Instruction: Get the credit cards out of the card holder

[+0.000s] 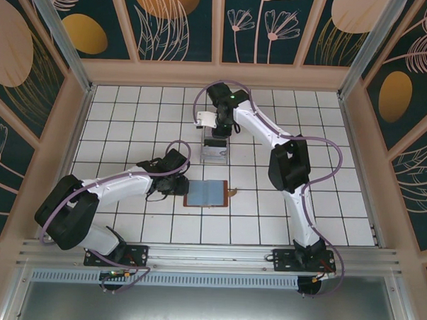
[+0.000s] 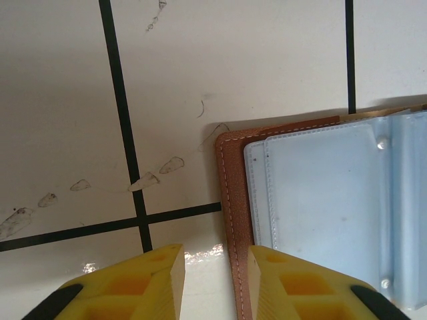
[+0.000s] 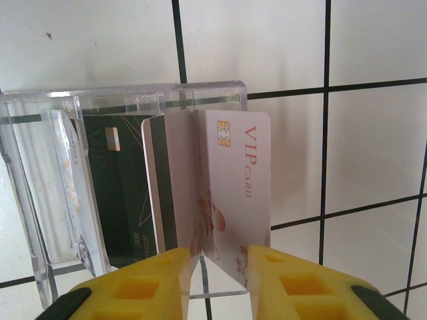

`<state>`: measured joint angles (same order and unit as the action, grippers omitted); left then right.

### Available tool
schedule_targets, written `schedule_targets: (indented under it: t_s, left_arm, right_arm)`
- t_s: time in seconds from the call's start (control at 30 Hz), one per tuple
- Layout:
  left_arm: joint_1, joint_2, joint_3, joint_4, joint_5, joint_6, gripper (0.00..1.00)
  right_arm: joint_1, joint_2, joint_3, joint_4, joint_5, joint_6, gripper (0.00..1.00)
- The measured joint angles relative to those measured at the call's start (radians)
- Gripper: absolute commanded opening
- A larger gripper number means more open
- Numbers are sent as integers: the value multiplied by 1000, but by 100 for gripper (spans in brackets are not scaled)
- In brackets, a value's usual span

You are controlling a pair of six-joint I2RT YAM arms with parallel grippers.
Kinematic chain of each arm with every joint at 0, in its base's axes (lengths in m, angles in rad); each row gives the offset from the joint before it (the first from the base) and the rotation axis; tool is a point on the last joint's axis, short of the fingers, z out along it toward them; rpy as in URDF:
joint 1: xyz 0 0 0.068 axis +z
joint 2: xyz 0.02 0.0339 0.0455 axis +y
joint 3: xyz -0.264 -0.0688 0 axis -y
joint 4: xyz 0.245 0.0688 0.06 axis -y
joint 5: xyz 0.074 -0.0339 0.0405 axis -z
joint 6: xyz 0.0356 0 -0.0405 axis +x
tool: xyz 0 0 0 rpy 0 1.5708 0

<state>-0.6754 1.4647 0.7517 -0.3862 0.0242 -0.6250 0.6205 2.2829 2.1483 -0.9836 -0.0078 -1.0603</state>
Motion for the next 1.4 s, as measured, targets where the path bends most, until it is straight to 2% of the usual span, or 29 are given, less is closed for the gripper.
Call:
schedule_targets:
  t_s: [0.9, 1.4]
  left_arm:
    - [0, 0, 0, 0, 0, 0, 33]
    - [0, -6, 0, 0, 0, 0, 33]
  right_arm:
    - [5, -24, -70, 37, -10, 23, 33]
    - [55, -102, -129, 55, 1, 30, 34]
